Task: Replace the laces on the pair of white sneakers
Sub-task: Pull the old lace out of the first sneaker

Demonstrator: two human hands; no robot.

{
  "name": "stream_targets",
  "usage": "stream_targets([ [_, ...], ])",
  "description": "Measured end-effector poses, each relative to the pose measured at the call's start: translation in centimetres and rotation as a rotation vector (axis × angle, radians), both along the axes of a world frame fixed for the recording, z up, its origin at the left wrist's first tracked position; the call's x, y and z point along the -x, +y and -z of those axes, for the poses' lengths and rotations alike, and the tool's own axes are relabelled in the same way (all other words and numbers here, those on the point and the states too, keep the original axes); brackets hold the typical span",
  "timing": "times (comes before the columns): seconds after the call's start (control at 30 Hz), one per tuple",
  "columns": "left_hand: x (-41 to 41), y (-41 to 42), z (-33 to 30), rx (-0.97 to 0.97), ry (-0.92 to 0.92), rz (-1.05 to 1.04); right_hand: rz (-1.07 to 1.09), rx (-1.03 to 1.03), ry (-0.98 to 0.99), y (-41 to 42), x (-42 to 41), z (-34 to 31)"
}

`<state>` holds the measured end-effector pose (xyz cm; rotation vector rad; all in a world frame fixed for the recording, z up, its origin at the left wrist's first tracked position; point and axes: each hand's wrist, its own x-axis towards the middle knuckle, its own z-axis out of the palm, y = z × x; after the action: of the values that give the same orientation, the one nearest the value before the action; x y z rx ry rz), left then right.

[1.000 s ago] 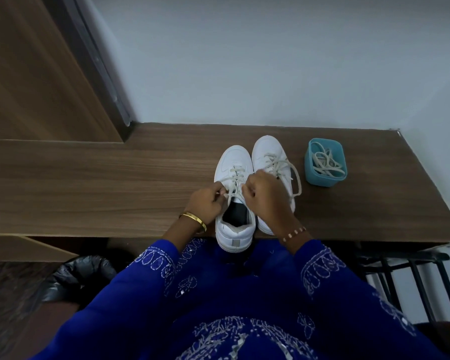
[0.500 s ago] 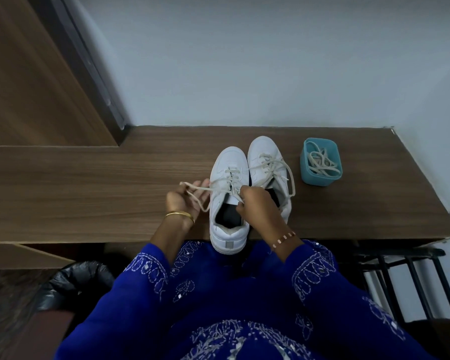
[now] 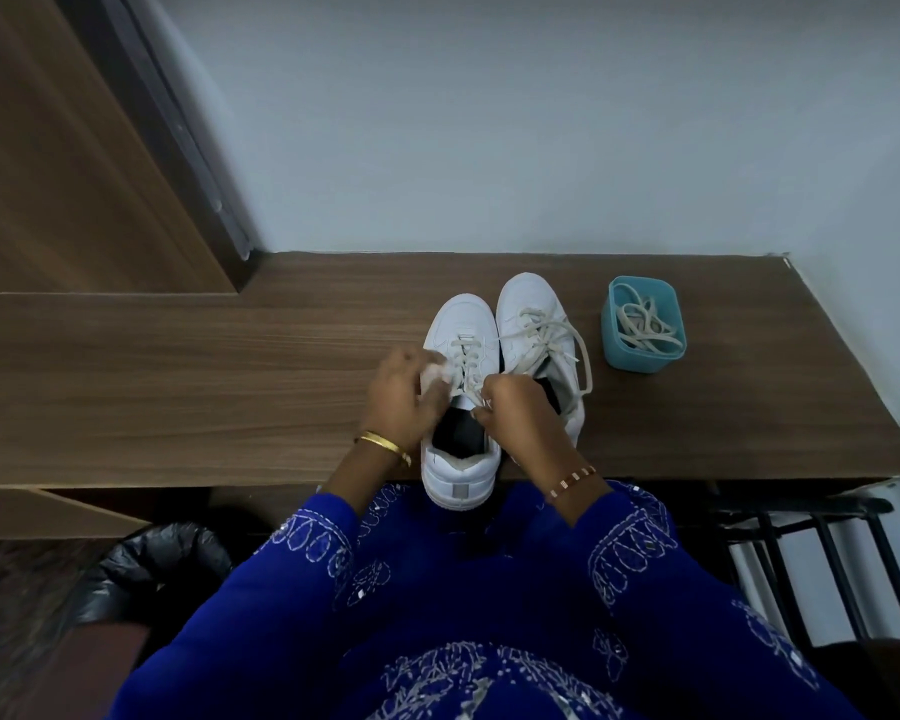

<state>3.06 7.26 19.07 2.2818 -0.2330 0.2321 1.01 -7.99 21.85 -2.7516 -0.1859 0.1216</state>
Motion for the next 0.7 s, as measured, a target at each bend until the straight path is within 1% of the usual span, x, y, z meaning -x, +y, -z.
stream_targets([
  [0.03, 0.5, -0.5, -0.1, -0.039, -0.040, 0.111, 0.001, -0.001, -0.008, 0.0, 0.0, 0.1],
  [0.1, 0.9, -0.6, 0.7, -0.103, -0.096, 0.199, 0.004, -0.003, -0.012, 0.0, 0.0, 0.3],
  [0.27, 0.7, -0.9, 0.7, -0.158, -0.275, 0.059, 0.026, 0.011, 0.019, 0.0, -0.1, 0.4],
  [0.33, 0.3, -0.8, 0.3, -0.103, -0.301, 0.014, 0.033, 0.003, 0.019, 0.1, -0.1, 0.4],
  [0.4, -0.1, -0.3, -0.1, 0.016, -0.258, -0.062, 0.042, -0.009, 0.019, 0.0, 0.0, 0.5],
  [0.47, -0.4, 0.7, -0.1, 0.170, -0.147, -0.248, 0.046, -0.020, 0.020, 0.0, 0.0, 0.7],
  [0.5, -0.5, 1.2, 0.0, 0.285, -0.060, -0.359, 0.048, -0.022, 0.021, 0.0, 0.0, 0.7],
  [0.57, -0.9, 2.2, 0.0, 0.584, 0.093, -0.575, 0.055, -0.028, 0.027, 0.0, -0.1, 0.8],
  [0.63, -1.3, 3.1, 0.0, 0.897, 0.188, -0.830, 0.062, -0.022, 0.030, 0.0, -0.1, 0.8],
  [0.67, -1.4, 3.6, 0.2, 0.972, 0.238, -0.918, 0.062, -0.014, 0.030, 0.0, -0.1, 0.8],
  [0.7, -1.4, 4.0, 0.2, 0.906, 0.287, -0.953, 0.060, -0.008, 0.029, 0.0, -0.2, 0.8],
])
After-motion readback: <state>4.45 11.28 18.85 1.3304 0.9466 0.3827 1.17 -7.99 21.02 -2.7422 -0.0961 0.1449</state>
